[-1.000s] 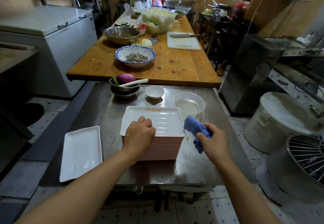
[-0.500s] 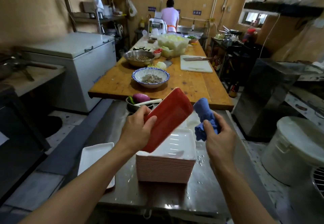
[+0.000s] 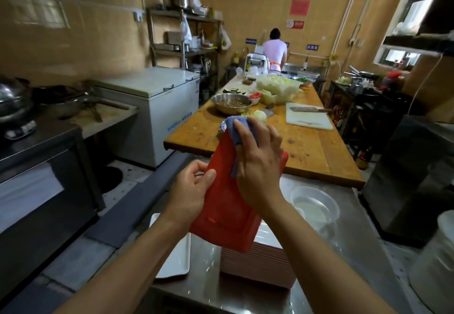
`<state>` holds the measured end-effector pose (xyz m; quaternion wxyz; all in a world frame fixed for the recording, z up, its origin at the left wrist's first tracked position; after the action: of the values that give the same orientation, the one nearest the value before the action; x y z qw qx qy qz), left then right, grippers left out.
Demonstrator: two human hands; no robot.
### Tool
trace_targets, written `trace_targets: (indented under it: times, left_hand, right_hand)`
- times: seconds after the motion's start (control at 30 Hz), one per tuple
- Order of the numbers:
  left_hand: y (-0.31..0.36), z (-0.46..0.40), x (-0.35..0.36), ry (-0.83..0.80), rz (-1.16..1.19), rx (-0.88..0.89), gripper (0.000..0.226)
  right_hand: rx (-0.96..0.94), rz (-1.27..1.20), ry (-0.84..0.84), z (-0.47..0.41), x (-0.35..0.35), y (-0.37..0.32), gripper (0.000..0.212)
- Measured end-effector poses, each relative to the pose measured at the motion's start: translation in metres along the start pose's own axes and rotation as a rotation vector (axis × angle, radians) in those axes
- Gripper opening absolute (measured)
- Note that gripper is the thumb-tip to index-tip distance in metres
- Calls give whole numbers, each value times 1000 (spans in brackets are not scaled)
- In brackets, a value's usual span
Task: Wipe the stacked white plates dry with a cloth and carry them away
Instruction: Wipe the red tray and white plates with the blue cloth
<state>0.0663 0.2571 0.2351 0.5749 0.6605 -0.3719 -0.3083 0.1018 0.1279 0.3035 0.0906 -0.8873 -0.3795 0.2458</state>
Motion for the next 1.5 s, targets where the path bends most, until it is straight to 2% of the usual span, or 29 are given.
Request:
trace_targets:
  times: [0.17, 0.33, 0.5, 0.73, 0.9, 1.0, 1.07, 1.13, 1.17, 1.23, 1.33, 1.37, 1.5]
  left_hand:
    - [-2, -3, -12, 37, 82, -34, 8]
    - [-4, -4, -15, 40, 87, 4, 9]
    - [-8, -4, -5, 100, 211, -66, 7]
    - [-17, -16, 1, 191, 318, -122, 10]
    - [-38, -16, 16, 88, 264, -191, 12]
    - [-40, -20, 21, -76, 100, -181, 15]
    - [-26, -31, 13, -92, 53, -96, 40]
    - [3, -47, 4, -73, -23, 93, 76]
    - [17, -54, 3, -91, -116, 191, 87]
    - [35, -63, 9, -220, -265, 257, 84]
    - [31, -61, 24, -542, -280, 103, 59]
    - [28, -58, 26, -592, -268, 86, 54]
    - [21, -57, 17, -488, -184, 64, 70]
  right_hand:
    - [-44, 29, -68, 1, 14, 0, 53]
    - [241, -70, -14, 10, 3, 39, 53]
    - [460, -178, 11, 26, 6, 47, 56]
    - [661, -298, -75, 85, 3, 45, 66]
    - [860, -532, -105, 74, 2, 70, 55]
    - [785, -527, -119, 59, -8, 77, 47]
    - [700, -533, -194, 52, -13, 78, 47]
    - [598, -540, -280, 45, -17, 78, 52]
    - [537, -533, -324, 41, -19, 77, 56]
    - [426, -525, -402, 36, -21, 74, 61]
    - [326, -486, -460, 30, -22, 70, 66]
    - [300, -469, -473, 28, -22, 69, 66]
    - [211, -346, -502, 21, -20, 66, 80]
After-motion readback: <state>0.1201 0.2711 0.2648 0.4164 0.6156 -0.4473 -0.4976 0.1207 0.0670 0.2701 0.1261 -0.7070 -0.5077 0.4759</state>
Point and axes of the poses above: each hand's wrist, its own z-axis away from the middle knuckle, its own x-axis out of the palm, y = z × x, the point moved 8 cm from there along -z, towards the middle knuckle, and after that the axes turned 13 degrees about y, right-handed, at the moved point
